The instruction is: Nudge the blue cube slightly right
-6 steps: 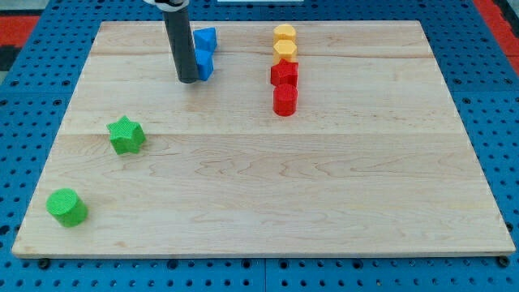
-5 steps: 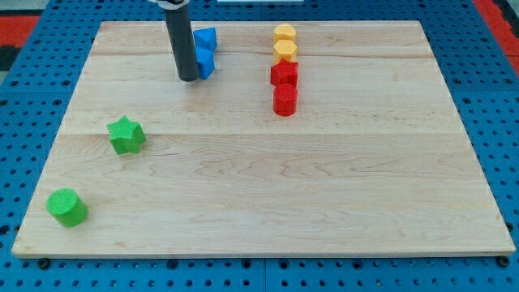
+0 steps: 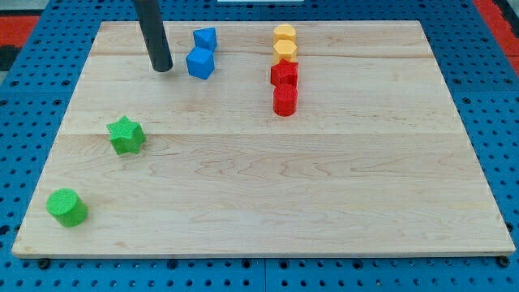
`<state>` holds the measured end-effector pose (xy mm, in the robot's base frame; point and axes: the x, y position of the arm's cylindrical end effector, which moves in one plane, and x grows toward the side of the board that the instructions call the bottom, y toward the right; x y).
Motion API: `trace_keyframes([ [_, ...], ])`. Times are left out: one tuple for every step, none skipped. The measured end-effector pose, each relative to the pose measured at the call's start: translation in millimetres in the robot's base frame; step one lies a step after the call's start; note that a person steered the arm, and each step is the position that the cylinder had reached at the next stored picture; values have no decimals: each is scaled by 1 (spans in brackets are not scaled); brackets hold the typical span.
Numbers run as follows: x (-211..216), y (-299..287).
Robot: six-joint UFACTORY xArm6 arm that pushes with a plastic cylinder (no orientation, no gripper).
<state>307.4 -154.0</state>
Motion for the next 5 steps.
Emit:
trace_keyframes([
  [0,8],
  [0,11],
  [0,12],
  [0,13],
  [0,14],
])
